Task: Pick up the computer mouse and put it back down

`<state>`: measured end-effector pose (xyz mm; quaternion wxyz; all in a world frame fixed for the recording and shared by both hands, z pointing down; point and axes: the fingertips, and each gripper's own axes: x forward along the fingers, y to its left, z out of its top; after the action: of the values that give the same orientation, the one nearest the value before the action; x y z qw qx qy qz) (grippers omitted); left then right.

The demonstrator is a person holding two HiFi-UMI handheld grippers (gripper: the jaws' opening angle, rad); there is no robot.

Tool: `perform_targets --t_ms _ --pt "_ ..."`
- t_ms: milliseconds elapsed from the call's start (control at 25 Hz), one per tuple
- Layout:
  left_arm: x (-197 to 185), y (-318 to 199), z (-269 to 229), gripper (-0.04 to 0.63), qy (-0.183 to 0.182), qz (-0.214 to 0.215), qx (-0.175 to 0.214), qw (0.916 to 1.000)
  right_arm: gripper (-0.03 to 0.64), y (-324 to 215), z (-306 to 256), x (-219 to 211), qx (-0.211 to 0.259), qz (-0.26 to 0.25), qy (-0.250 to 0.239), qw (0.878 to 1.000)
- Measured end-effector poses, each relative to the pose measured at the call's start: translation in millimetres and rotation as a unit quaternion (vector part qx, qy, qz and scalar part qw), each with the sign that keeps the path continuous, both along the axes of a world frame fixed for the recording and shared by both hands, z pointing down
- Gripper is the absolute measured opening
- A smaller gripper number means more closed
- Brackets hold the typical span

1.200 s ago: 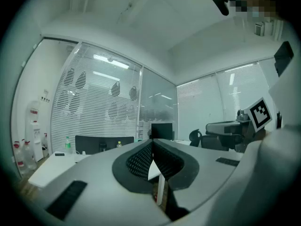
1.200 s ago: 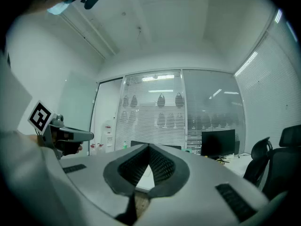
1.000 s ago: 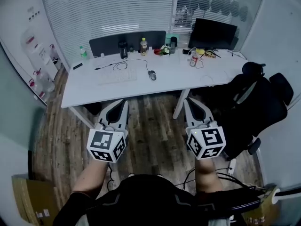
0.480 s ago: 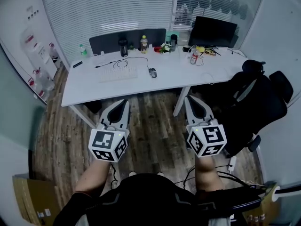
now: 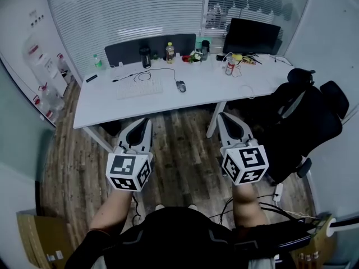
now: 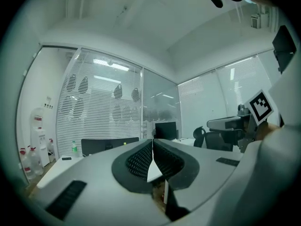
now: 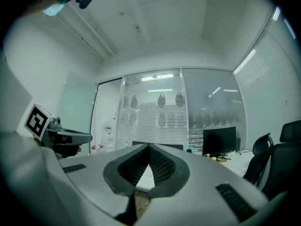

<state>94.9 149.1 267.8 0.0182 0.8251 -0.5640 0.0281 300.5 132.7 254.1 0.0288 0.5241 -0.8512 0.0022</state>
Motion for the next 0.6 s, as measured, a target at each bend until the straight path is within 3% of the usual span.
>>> perform_targets --t_ms 160,320,480,520,600 --pt "-4.3 -0.7 -1.4 0.031 0.015 -0.003 0.009 0.9998 0.002 -1.2 2.1 1.3 -0.002 0.001 -0.007 1.0" --pt "-7.8 -3.1 2.5 0.032 0.005 -0.009 0.003 0.9999 0.002 -3.2 -0.1 0.3 0.003 -0.002 -0.01 1.0" --pt "-13.4 -3.2 5.7 0.037 0.007 -0.01 0.0 0.9999 0.102 -5.2 3.3 -4.3 -0.001 -0.01 -0.011 1.0" --pt "-14.2 -2.8 6.4 0.066 0.006 -0.008 0.0 0.9999 0.134 -5.5 4.9 -5.3 -0.002 -0.011 -0.012 1.0" --pt "-15.4 -1.7 7.3 0.201 0.005 -0.003 0.001 1.0 0.2 -5.7 8.0 -7.0 -0.007 -0.016 -0.015 1.0"
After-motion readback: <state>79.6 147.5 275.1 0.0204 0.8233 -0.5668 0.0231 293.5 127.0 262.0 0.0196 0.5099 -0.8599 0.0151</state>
